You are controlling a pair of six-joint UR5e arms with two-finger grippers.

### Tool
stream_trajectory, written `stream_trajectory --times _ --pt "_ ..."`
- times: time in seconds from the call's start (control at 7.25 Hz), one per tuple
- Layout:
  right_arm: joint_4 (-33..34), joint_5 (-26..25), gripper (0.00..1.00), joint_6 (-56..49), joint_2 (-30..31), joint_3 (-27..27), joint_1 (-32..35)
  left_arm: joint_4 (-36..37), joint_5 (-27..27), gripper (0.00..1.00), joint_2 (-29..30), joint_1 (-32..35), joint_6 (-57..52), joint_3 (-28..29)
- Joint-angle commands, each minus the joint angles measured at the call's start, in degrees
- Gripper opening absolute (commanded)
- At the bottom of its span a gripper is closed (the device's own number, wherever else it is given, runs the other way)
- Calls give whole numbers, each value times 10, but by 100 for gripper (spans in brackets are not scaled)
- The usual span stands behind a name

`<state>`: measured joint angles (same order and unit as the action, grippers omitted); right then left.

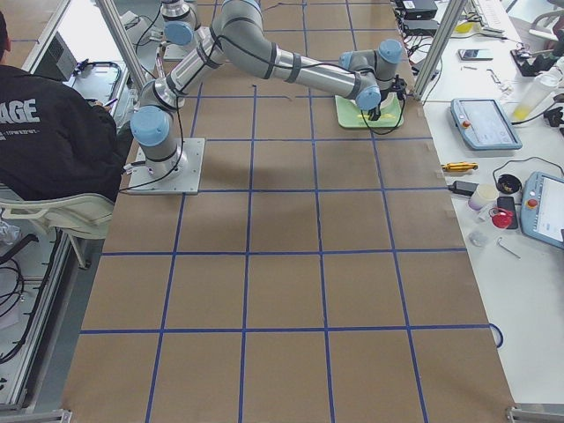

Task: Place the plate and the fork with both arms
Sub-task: 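Lower the yellow fork onto the tray beside the plate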

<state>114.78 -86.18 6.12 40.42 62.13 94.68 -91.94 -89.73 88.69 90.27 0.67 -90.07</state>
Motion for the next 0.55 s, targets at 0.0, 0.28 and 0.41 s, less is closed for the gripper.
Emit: stream_trajectory --times 0.0,0.28,0.41 --pt "0 6 18 0 -2 3 2 0 0 100 0 0 0 0" --pt "1 8 29 -9 7 11 5 0 0 100 0 0 -1 -2" --pt "5 8 71 -9 7 27 5 0 0 100 0 0 -1 -2"
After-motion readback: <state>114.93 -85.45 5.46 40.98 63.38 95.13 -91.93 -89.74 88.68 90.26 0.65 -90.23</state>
